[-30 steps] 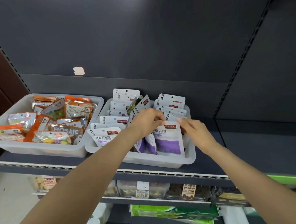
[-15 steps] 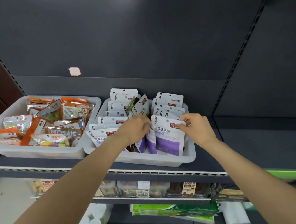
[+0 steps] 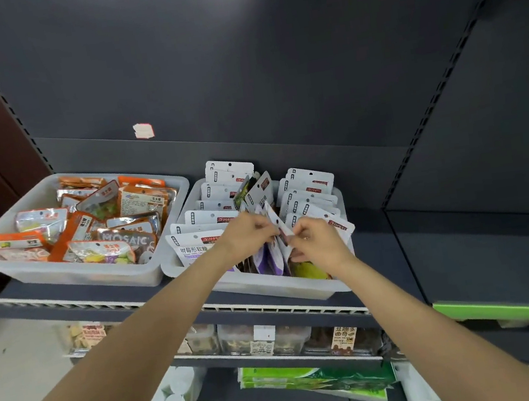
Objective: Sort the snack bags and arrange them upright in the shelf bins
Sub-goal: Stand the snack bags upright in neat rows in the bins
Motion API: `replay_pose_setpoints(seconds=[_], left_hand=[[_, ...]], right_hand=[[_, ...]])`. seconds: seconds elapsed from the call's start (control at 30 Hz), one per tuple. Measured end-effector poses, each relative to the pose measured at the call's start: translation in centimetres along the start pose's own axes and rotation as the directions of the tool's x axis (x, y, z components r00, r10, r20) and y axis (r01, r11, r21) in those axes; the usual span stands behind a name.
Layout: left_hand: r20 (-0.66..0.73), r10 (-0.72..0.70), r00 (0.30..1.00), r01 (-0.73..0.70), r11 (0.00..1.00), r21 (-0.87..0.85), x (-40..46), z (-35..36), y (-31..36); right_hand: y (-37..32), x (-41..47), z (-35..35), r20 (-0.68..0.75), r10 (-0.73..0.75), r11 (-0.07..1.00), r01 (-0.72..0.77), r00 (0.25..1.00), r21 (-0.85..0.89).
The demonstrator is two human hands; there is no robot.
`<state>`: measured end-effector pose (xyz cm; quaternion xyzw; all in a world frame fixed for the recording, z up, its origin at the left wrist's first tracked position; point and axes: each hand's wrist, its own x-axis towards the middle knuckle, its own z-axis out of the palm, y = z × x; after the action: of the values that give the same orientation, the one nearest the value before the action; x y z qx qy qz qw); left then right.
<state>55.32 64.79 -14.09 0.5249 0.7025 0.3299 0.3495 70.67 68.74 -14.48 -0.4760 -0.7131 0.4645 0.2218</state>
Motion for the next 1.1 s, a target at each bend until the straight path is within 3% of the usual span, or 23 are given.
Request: replay_pose_setpoints(seconds=[0.07,0.17,0.23,0.3,0.33,0.4,0.5,0.73,0.9,1.1], left_hand=[[-0.03,-0.053,0.998,0.051,0.995,-0.082,0.1,0.4,0.1],[-0.136,-0.102,0.985,0.101,0.995,-0.019,0.4,0.5,0.6],[-0.145,-0.134,0.98,0.141,0.989,0.037,0.4,0.5,0.9],[-0.154,-0.144,0.977,0.16,0.983,0.093,0.3,0.5,0.9],[-0.157,-0.143,0.977,0.161,0.981,0.107,0.3,0.5,0.8],[-0.157,-0.121,0.98,0.142,0.981,0.129,0.1,0.1,0.7],[-0.132,-0.046,0.99,0.062,0.99,0.125,-0.5,-1.1,0.7],[0.01,0.238,0.971,-0.223,0.895,0.387,-3.0,-3.7,1.6],[-0.172,0.263,0.949,-0.167,0.886,0.433,-3.1,-5.4,1.4],[-0.191,0.272,0.943,-0.161,0.876,0.455,-3.1,-5.8,1.2]], right_hand=[[-0.4,-0.4,0.7,0.118,0.034,0.994,-0.046,0.992,0.102],[-0.4,-0.8,0.4,0.243,0.064,0.972,-0.115,0.968,0.203],[0.4,-0.9,-0.4,0.122,-0.002,0.998,-0.005,0.993,0.056],[1.4,-0.9,-1.7,-0.112,-0.122,0.961,0.09,0.986,-0.261],[1.9,-0.8,-2.4,-0.186,-0.162,0.915,0.077,0.969,-0.396],[2.8,-0.4,-3.7,-0.222,-0.115,0.864,-0.013,0.968,-0.503],[3.3,0.3,-4.3,-0.16,0.044,0.868,-0.117,0.986,-0.483],[3.7,1.0,-4.3,-0.222,0.041,0.89,-0.136,0.974,-0.436],[4.3,1.3,-4.1,-0.349,0.06,0.875,-0.217,0.935,-0.432],[4.9,2.3,-4.1,-0.362,0.094,0.892,-0.24,0.928,-0.382]])
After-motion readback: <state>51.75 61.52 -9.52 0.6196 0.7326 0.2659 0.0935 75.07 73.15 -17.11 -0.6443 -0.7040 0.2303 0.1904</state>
